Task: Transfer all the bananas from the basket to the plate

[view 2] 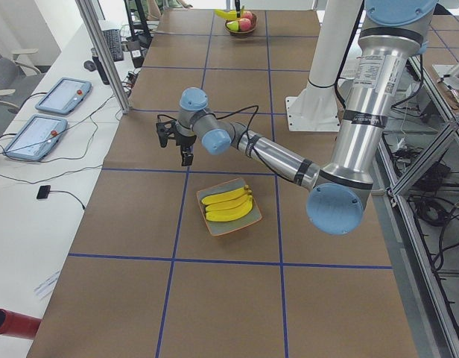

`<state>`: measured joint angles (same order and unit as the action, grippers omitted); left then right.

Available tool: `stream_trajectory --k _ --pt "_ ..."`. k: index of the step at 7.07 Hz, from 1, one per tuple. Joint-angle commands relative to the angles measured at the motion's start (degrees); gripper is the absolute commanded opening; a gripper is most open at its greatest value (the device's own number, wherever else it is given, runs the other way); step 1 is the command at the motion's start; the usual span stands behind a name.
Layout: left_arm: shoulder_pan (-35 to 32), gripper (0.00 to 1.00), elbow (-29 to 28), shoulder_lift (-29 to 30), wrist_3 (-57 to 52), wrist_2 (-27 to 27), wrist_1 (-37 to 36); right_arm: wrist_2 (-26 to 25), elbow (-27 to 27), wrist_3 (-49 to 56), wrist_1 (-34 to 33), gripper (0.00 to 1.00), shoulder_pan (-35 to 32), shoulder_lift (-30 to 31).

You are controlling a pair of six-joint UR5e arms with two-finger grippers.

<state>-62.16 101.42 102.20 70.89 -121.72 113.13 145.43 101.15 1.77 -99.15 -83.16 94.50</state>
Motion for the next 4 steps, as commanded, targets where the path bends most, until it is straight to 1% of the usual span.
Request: stream_trajectory --k 1,2,3,4 --pt "1.51 1.0 -1.92 1.5 0.39 -0.01 0.34 -7.4 -0.69 -0.18 -20.72 0.0 4.29 -21.7" --pt "1.86 1.0 -2.11 1.95 0.65 -0.1 0.34 -8.83 -0.96 -1.14 -26.31 0.0 7.28 -28.43" --pt "2.73 1.0 -2.72 3.69 0.74 -0.19 0.42 -8.33 -1.31 -4.11 -26.71 0.0 10.7 -31.63" --pt "4.4 1.0 -4.12 6.75 0.83 -0.27 0.77 -7.02 -1.31 -9.62 -26.45 0.0 14.39 -34.44"
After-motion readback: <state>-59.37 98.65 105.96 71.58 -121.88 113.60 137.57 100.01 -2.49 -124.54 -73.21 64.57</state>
